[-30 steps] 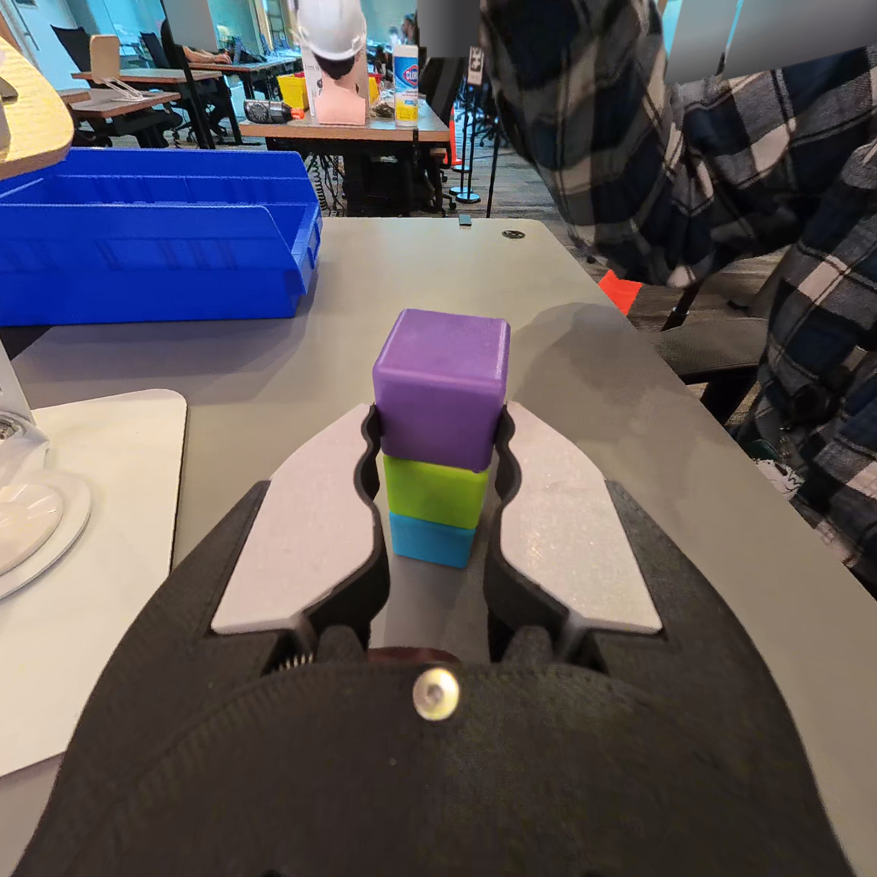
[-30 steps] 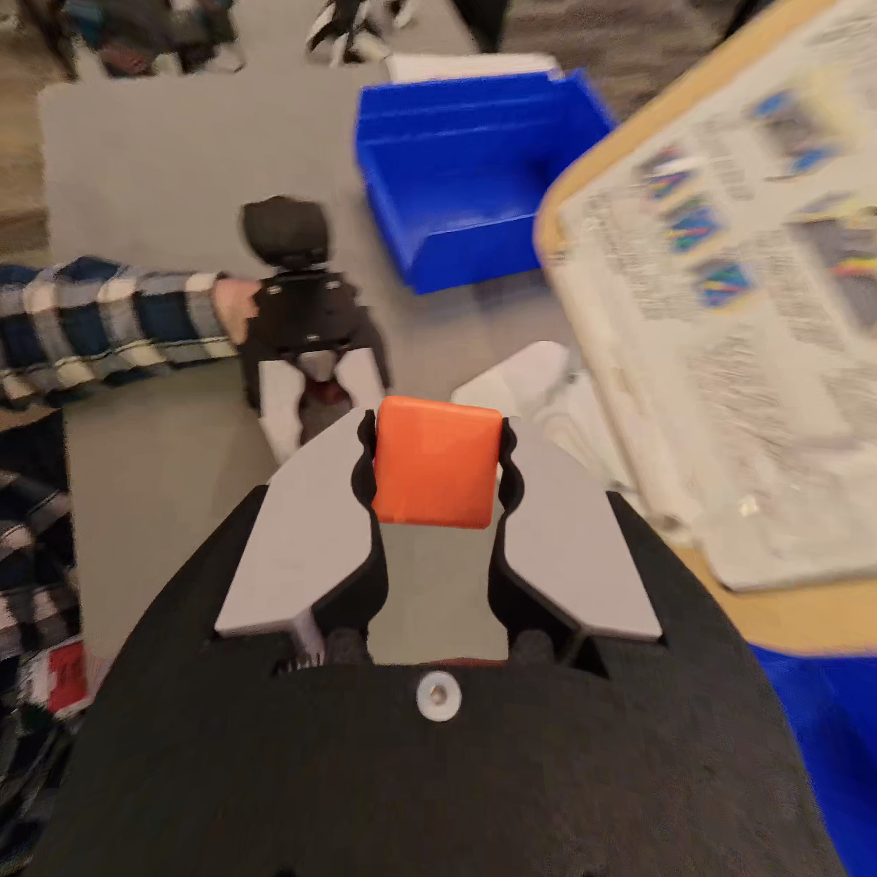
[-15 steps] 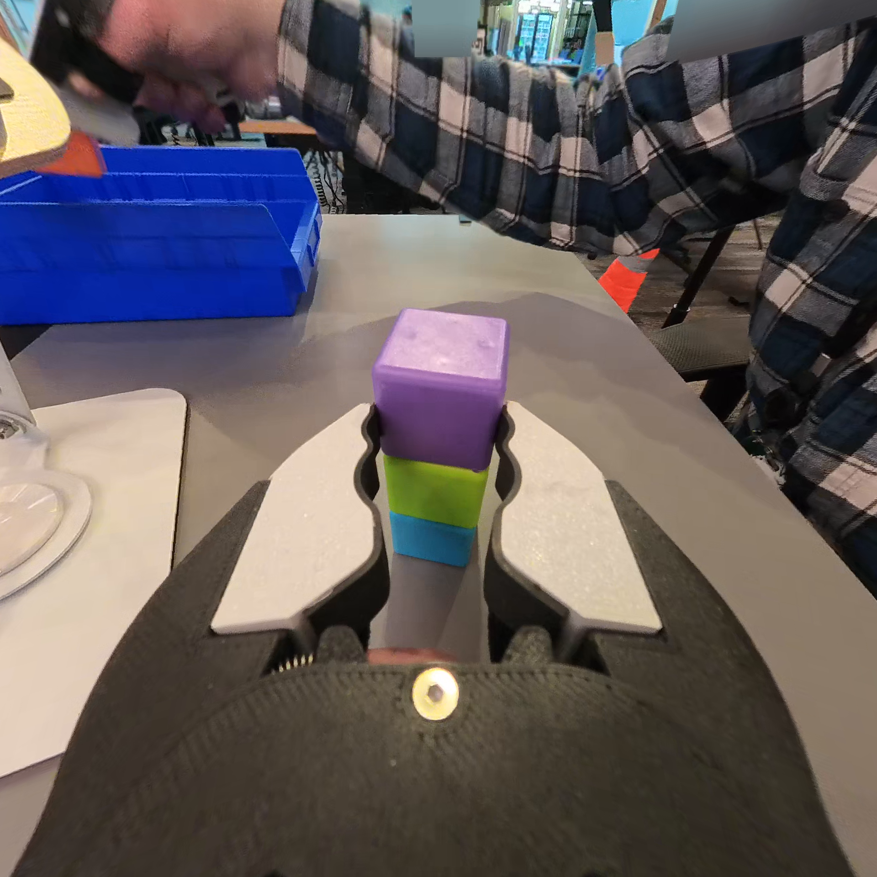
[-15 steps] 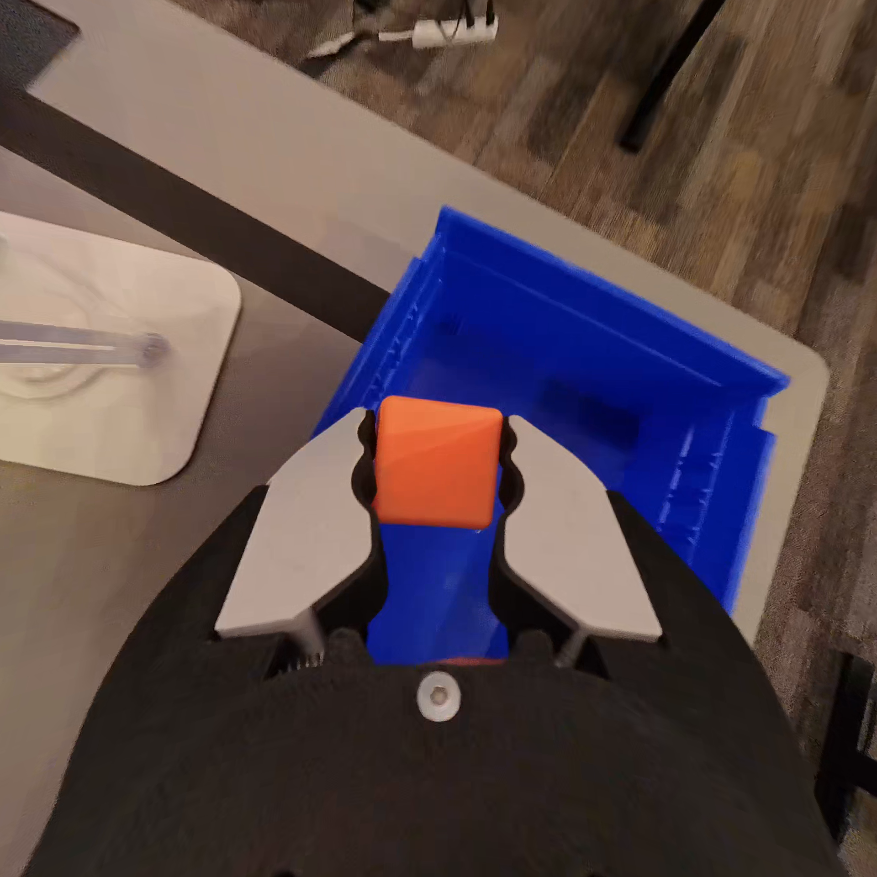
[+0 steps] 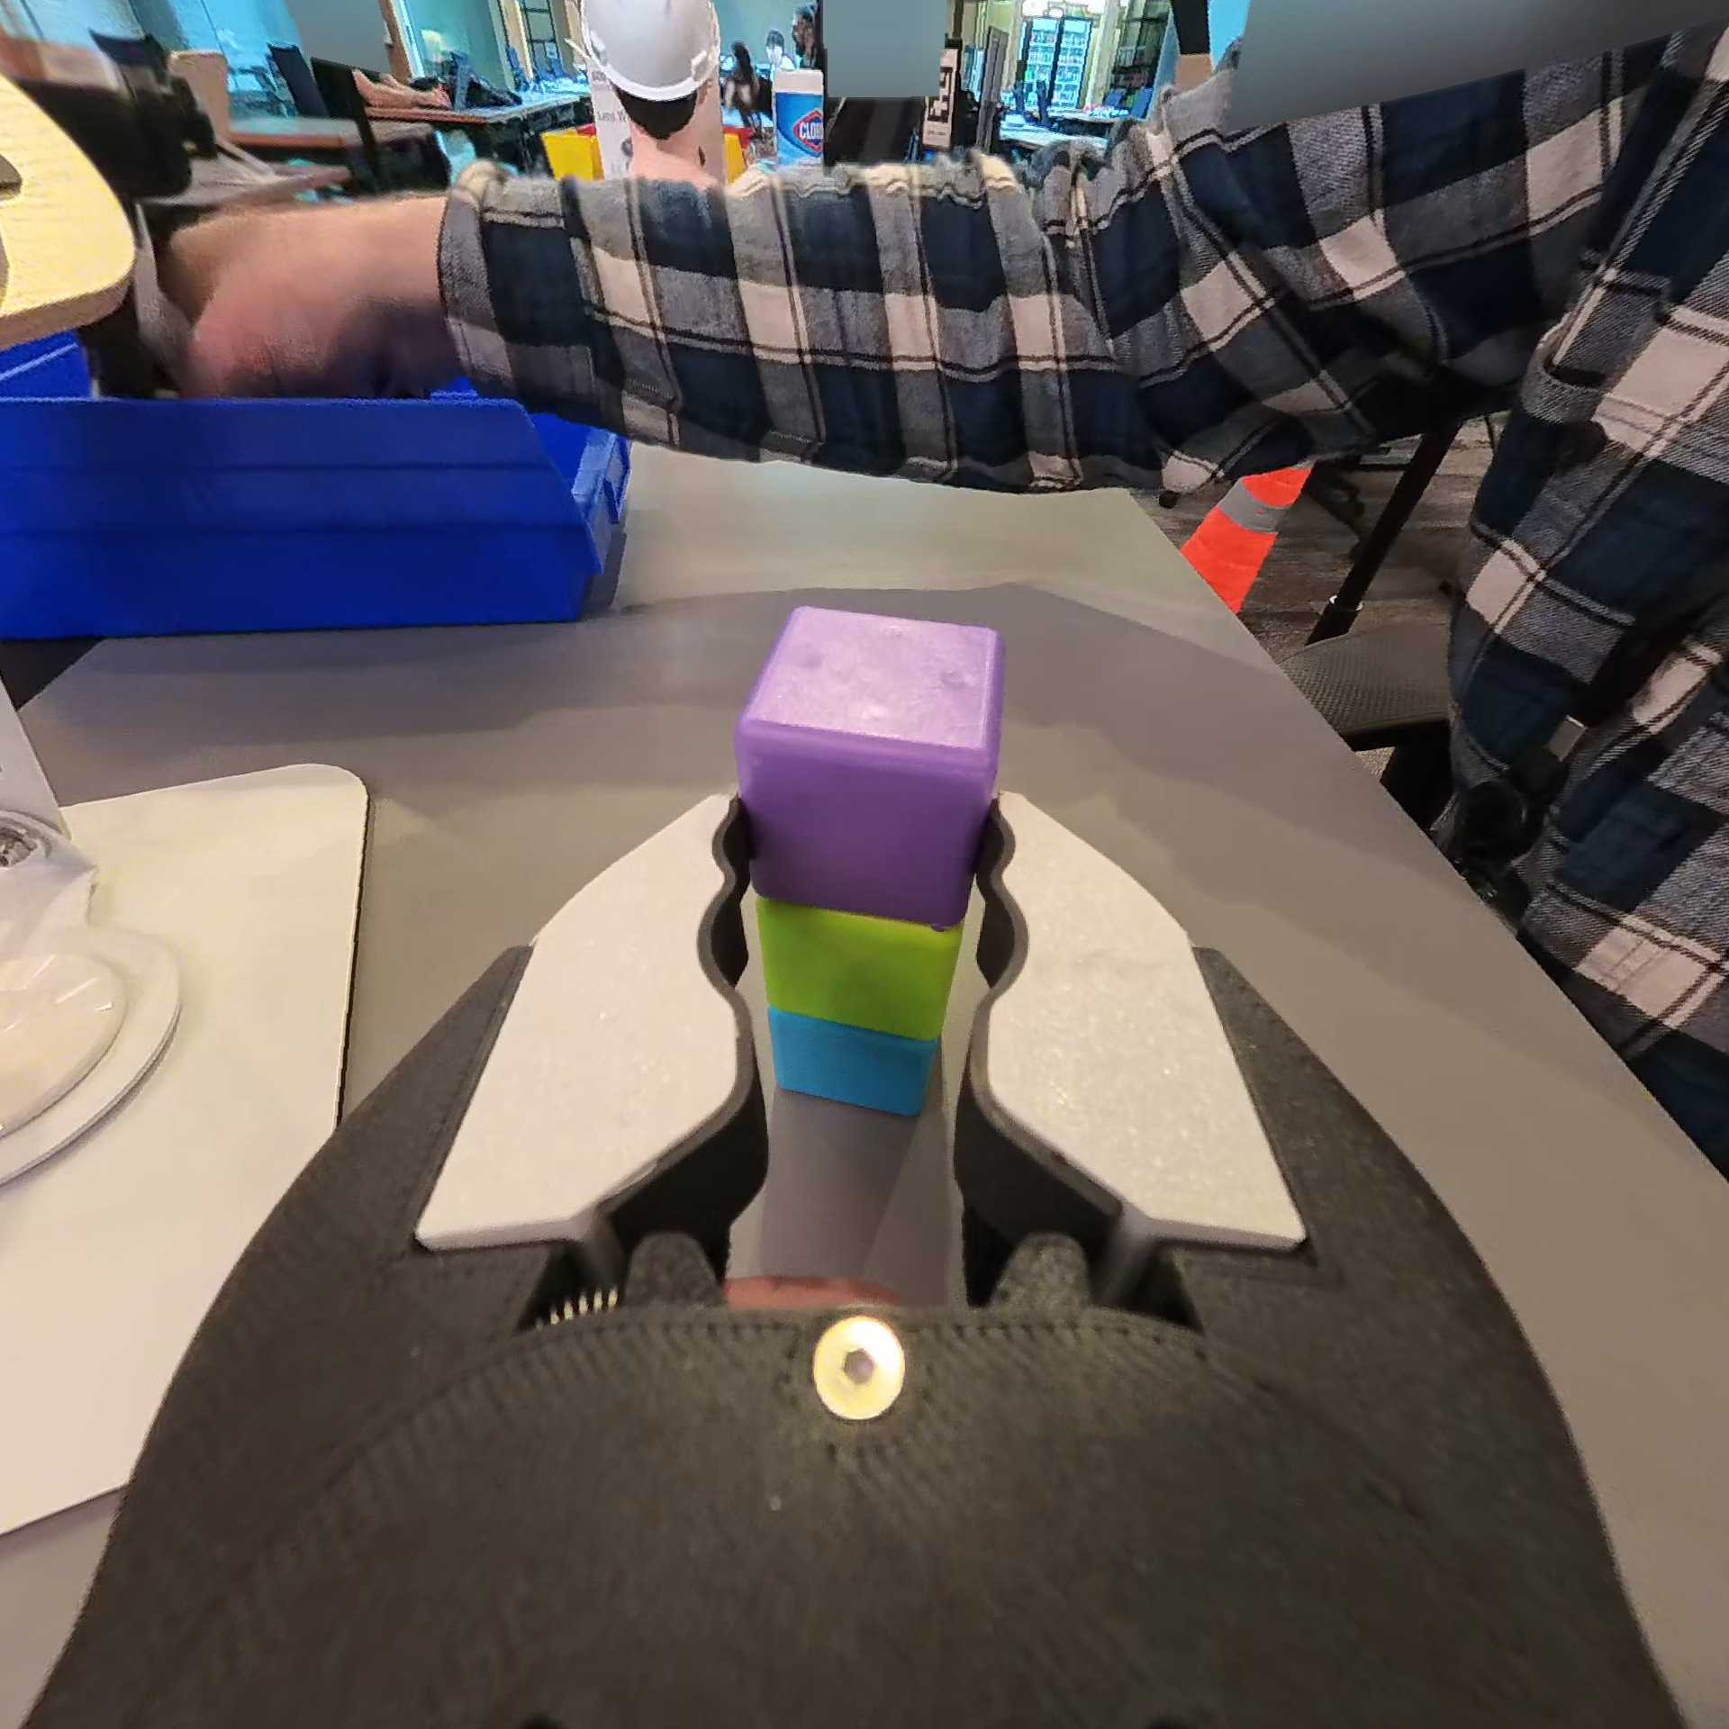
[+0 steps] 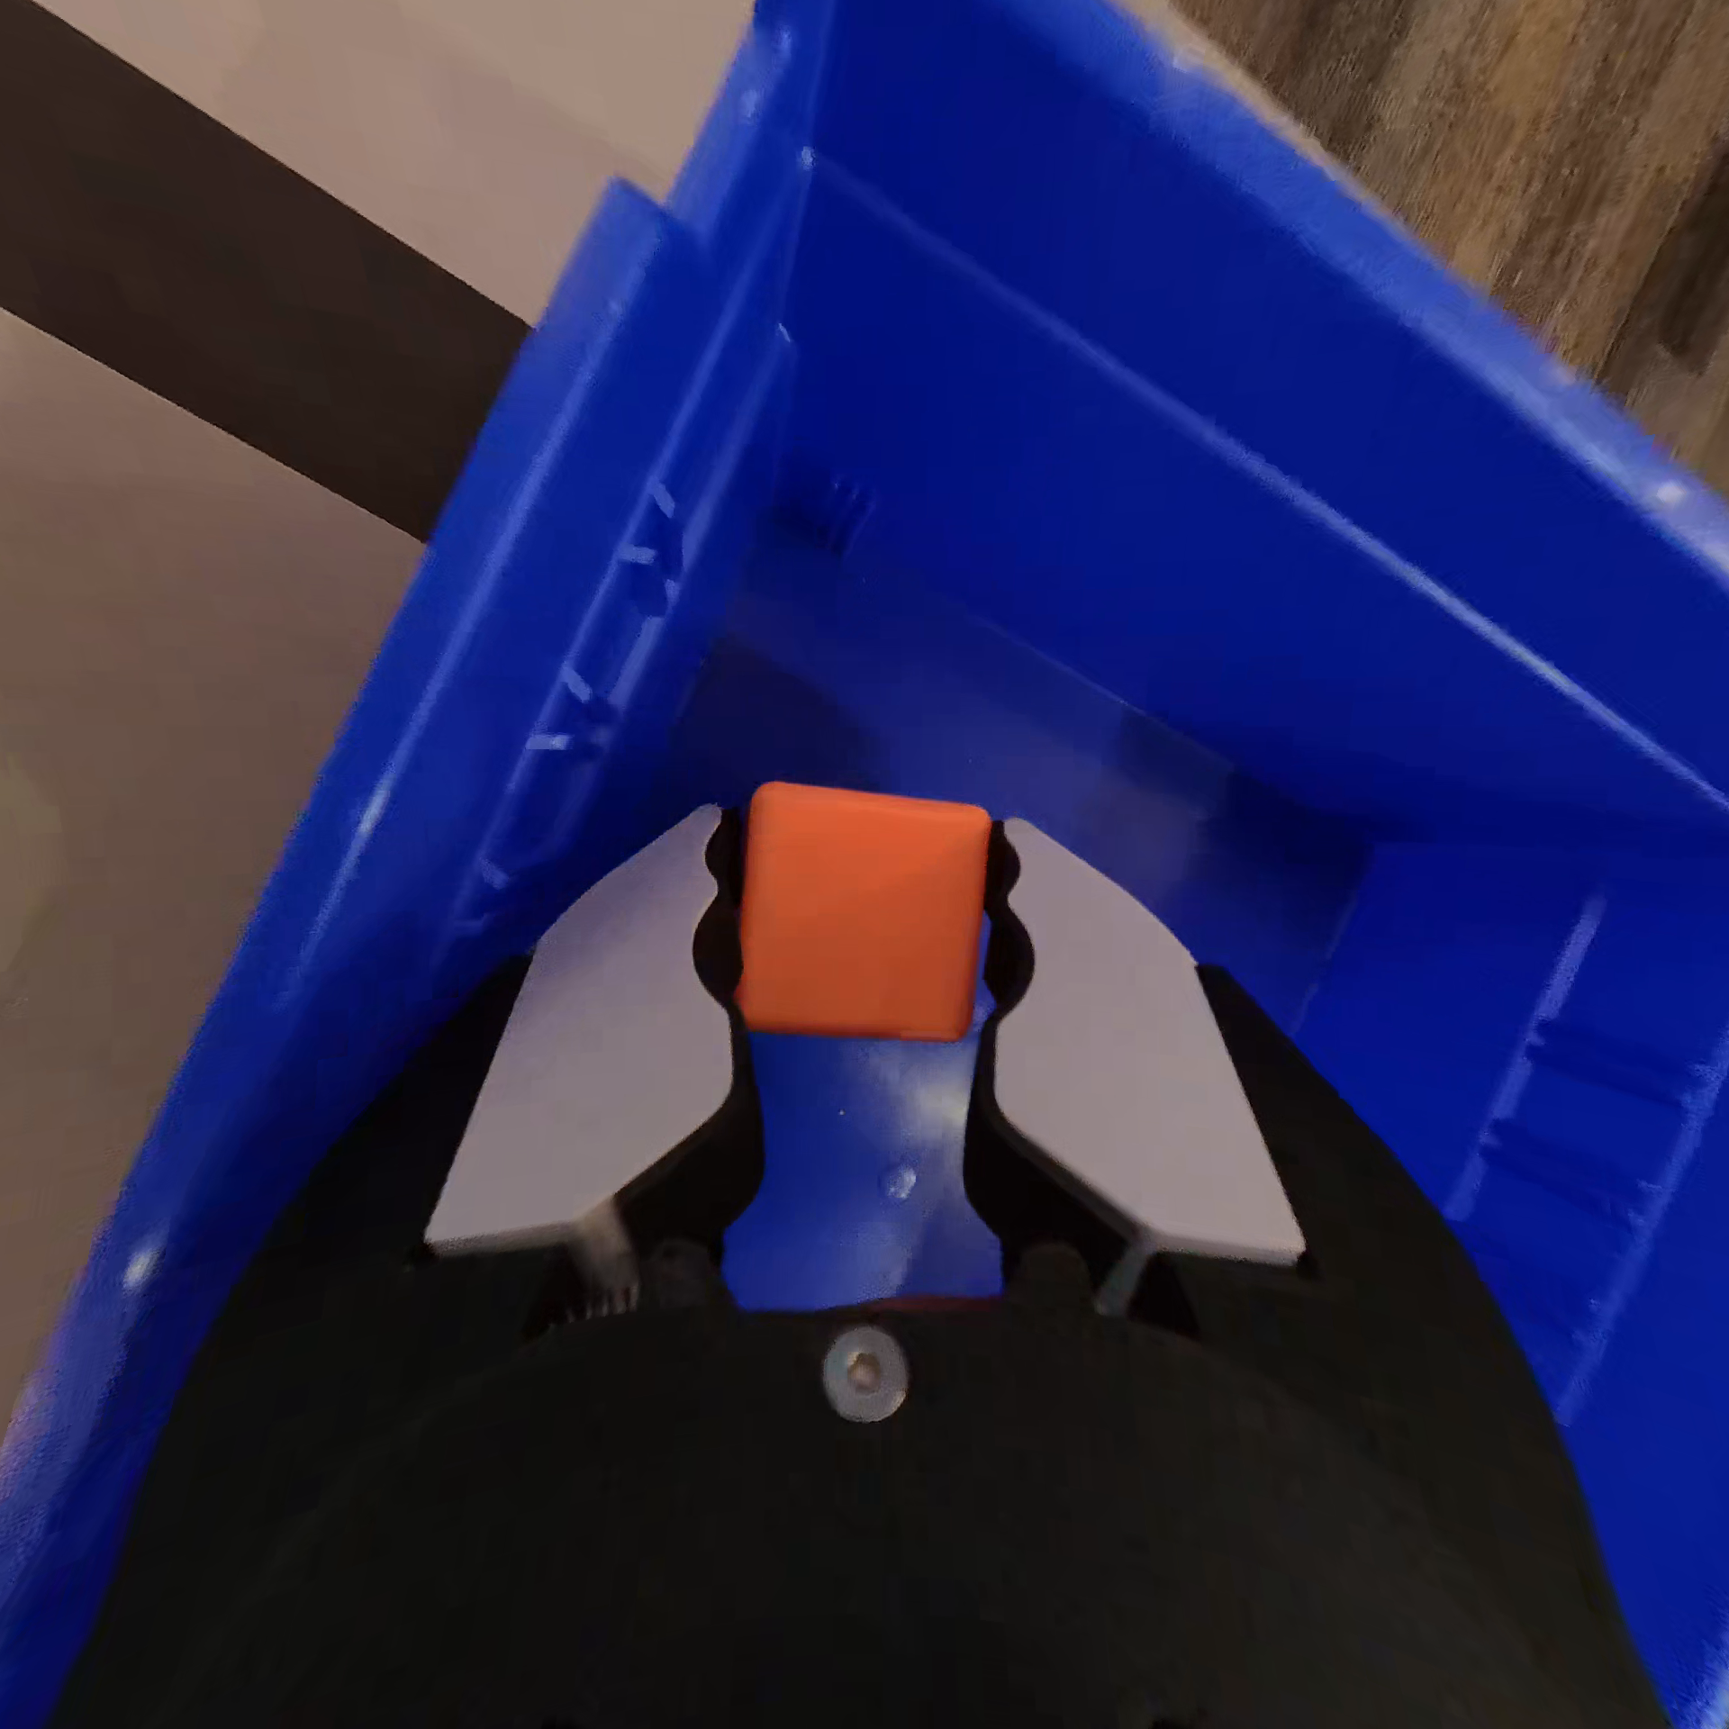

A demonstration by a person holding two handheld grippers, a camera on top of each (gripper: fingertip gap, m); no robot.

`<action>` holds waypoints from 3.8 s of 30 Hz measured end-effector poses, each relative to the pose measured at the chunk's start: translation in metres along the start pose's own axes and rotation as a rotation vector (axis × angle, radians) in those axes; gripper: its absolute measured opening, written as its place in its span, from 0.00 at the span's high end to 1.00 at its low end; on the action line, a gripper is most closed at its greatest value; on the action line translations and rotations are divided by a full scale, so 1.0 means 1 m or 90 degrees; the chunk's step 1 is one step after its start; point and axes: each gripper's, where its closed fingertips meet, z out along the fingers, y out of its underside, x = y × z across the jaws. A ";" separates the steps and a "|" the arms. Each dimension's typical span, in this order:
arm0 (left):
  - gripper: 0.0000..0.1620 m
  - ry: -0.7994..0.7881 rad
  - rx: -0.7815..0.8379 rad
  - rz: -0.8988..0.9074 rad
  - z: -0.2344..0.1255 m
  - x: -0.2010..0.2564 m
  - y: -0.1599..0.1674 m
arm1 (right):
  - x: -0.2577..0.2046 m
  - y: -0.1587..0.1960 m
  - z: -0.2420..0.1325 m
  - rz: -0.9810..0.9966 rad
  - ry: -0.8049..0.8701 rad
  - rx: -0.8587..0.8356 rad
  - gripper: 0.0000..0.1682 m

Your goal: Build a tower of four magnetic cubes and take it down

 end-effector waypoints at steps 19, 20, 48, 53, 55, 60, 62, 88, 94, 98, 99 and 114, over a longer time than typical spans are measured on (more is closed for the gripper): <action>0.71 0.004 -0.001 -0.005 0.001 0.001 -0.001 | -0.011 -0.002 -0.149 -0.008 0.055 0.207 0.62; 0.71 0.000 -0.004 -0.006 0.001 0.001 -0.001 | -0.017 0.000 -0.157 -0.015 0.054 0.215 0.62; 0.70 -0.047 -0.134 0.006 0.016 -0.010 0.035 | -0.328 0.033 -0.262 -0.383 -0.346 0.290 0.59; 0.70 -0.065 -0.130 -0.002 0.018 -0.015 0.034 | -0.359 0.044 -0.236 -0.450 -0.359 0.217 0.56; 0.70 -0.068 -0.131 -0.002 0.018 -0.015 0.034 | -0.367 0.048 -0.226 -0.464 -0.364 0.192 0.57; 0.70 -0.067 -0.129 -0.005 0.018 -0.016 0.034 | -0.375 0.053 -0.210 -0.488 -0.354 0.158 0.65; 0.70 -0.066 -0.128 -0.005 0.018 -0.016 0.034 | -0.377 0.055 -0.211 -0.491 -0.368 0.152 0.70; 0.70 -0.067 -0.137 -0.006 0.016 -0.016 0.035 | -0.232 -0.013 -0.301 -0.234 -0.257 0.419 0.70; 0.70 -0.066 -0.139 -0.003 0.016 -0.016 0.035 | -0.082 -0.012 -0.283 -0.032 -0.062 0.436 0.71; 0.70 -0.068 -0.144 -0.001 0.016 -0.016 0.035 | -0.021 0.003 -0.225 0.047 -0.010 0.362 0.70; 0.70 -0.068 -0.142 -0.002 0.016 -0.016 0.035 | -0.011 0.007 -0.207 0.063 -0.002 0.339 0.70; 0.70 -0.065 -0.139 -0.005 0.017 -0.016 0.035 | 0.059 0.052 -0.040 0.137 0.122 0.106 0.70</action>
